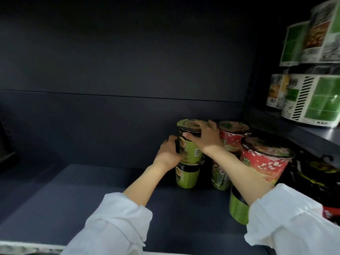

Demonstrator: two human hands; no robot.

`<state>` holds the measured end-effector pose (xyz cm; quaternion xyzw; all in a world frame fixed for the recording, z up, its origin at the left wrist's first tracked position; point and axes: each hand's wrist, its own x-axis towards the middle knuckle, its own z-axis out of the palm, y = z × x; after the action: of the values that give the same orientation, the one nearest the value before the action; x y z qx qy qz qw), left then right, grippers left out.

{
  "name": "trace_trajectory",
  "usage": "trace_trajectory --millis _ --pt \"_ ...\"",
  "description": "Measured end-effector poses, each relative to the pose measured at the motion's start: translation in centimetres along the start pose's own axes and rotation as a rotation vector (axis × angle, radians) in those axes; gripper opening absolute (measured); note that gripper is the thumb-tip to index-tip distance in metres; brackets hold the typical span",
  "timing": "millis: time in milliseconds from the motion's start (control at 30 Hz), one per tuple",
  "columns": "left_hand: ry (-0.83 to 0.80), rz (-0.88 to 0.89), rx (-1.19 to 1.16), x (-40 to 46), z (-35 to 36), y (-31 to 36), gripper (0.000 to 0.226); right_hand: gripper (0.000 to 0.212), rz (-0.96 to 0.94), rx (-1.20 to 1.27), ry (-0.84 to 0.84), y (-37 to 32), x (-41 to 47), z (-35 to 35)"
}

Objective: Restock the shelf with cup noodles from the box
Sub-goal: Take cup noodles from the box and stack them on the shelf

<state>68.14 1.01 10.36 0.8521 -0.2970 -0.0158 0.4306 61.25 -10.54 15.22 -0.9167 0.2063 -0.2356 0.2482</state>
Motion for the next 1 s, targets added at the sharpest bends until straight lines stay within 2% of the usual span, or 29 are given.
trace_trajectory --millis 100,200,400,500,667,833,1000 --pt "0.127 0.038 0.0 -1.6 -1.2 1.2 0.038 0.066 -0.031 0.0 0.016 -0.9 -1.7 -0.8" --pt "0.215 0.15 0.054 -4.9 -2.7 2.9 0.022 0.055 -0.078 -0.002 0.057 -1.9 -4.4 -2.3" --pt "0.21 0.35 0.246 -15.0 -5.2 7.0 0.018 0.032 -0.135 0.035 0.172 -2.3 -14.5 -6.8" --pt "0.191 0.375 0.169 -20.2 -4.7 8.7 0.014 0.028 -0.096 0.112 0.251 -1.7 -21.6 -8.5" --pt "0.034 0.382 -0.022 -27.7 0.0 11.3 0.015 0.023 0.044 0.041 0.295 1.4 -31.7 -11.8" --pt "-0.29 0.383 -0.205 -33.2 6.4 16.5 0.015 0.023 0.235 -0.002 0.314 6.5 -41.3 -17.4" --pt "-0.452 0.381 -0.246 -38.3 14.3 22.3 0.013 0.025 0.45 -0.053 0.358 13.9 -49.3 -23.1"
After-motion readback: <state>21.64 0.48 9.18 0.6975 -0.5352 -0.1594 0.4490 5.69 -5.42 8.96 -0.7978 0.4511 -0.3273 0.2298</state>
